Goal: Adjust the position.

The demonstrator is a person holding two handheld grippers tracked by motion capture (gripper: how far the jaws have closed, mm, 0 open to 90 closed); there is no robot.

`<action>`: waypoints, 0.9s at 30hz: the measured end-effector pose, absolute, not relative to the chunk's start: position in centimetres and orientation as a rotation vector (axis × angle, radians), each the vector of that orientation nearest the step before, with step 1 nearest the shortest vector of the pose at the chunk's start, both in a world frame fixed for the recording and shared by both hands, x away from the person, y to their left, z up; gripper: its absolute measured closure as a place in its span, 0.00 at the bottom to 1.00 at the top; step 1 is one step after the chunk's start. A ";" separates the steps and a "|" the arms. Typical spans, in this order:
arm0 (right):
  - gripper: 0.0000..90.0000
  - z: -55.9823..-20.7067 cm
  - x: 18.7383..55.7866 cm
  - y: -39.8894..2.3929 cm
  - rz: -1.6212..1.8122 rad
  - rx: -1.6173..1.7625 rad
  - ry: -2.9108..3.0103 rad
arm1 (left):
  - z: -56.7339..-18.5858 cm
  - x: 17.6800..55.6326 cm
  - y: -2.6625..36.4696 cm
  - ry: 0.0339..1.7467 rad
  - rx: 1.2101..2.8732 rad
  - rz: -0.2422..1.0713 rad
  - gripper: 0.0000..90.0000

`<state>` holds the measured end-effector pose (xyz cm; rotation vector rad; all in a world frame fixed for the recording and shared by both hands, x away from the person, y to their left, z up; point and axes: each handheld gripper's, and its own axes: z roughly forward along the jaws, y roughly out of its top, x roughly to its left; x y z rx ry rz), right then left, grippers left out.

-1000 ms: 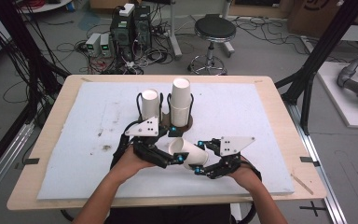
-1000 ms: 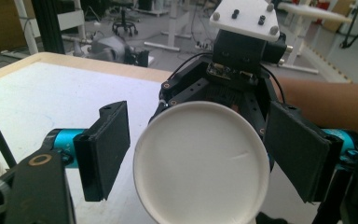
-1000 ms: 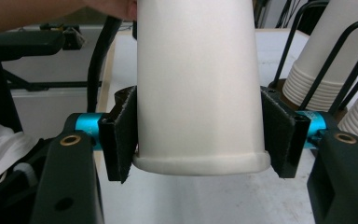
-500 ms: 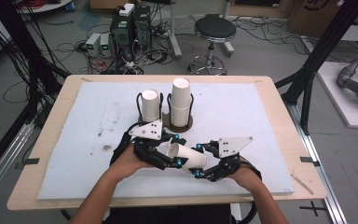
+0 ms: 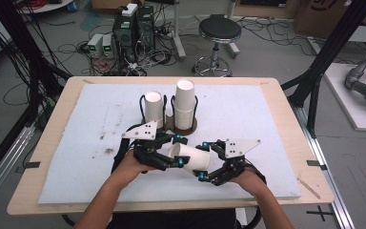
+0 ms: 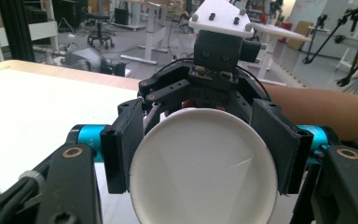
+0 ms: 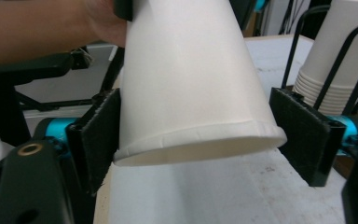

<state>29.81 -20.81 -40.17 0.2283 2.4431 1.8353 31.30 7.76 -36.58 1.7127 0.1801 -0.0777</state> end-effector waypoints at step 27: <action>0.45 -40.0 29.9 -21.0 1.714 0.149 2.549 | -36.5 31.3 7.3 0.154 1.950 -0.048 0.35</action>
